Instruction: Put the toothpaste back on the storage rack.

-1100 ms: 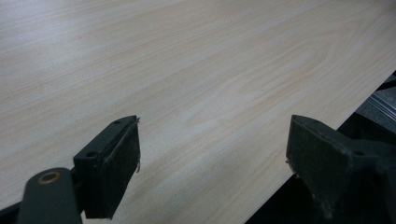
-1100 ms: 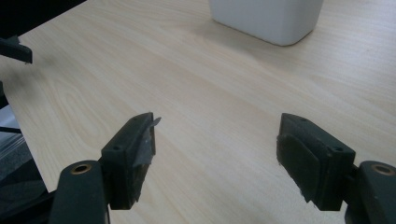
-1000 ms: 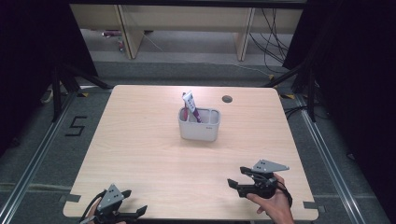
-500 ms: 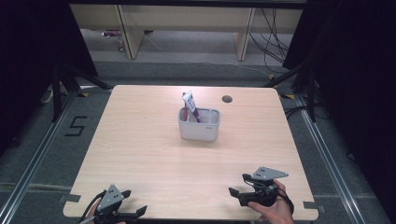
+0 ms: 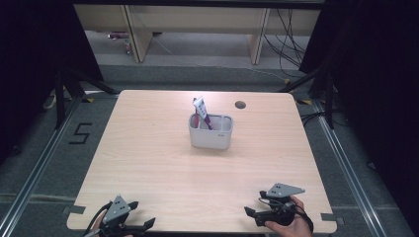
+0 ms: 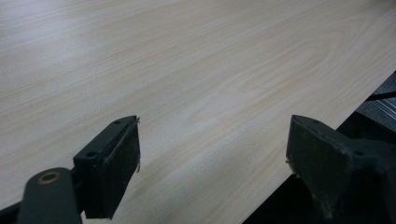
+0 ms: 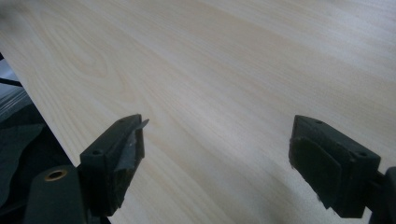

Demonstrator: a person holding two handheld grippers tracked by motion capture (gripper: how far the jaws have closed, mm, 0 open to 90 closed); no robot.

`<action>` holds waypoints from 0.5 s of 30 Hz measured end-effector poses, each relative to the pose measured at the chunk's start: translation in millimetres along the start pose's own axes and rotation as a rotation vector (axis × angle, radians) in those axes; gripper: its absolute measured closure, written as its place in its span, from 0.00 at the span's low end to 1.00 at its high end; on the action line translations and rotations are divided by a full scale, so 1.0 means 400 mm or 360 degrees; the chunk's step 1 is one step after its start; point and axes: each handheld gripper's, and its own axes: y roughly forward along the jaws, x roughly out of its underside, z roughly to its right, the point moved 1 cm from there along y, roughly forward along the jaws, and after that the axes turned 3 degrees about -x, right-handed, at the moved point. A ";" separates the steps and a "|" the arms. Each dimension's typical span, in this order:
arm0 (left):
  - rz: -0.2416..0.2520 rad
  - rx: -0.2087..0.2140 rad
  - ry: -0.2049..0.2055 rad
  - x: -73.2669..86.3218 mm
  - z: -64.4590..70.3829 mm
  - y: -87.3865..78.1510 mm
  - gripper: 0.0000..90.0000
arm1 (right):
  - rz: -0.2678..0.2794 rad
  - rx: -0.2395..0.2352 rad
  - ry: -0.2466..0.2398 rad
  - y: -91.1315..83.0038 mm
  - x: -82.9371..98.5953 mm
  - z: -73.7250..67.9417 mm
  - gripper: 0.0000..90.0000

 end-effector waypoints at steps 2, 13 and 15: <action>-0.0005 0.0000 0.0002 0.000 0.000 0.000 0.19 | -0.0006 0.0004 0.0008 0.000 0.005 -0.001 0.20; -0.0011 -0.0002 -0.0001 0.001 0.001 0.001 0.19 | -0.0064 0.0037 -0.0023 -0.008 0.028 0.003 0.20; -0.0008 0.0000 0.0000 0.001 0.000 0.001 0.19 | -0.0067 0.0025 -0.0039 -0.007 0.030 0.005 0.19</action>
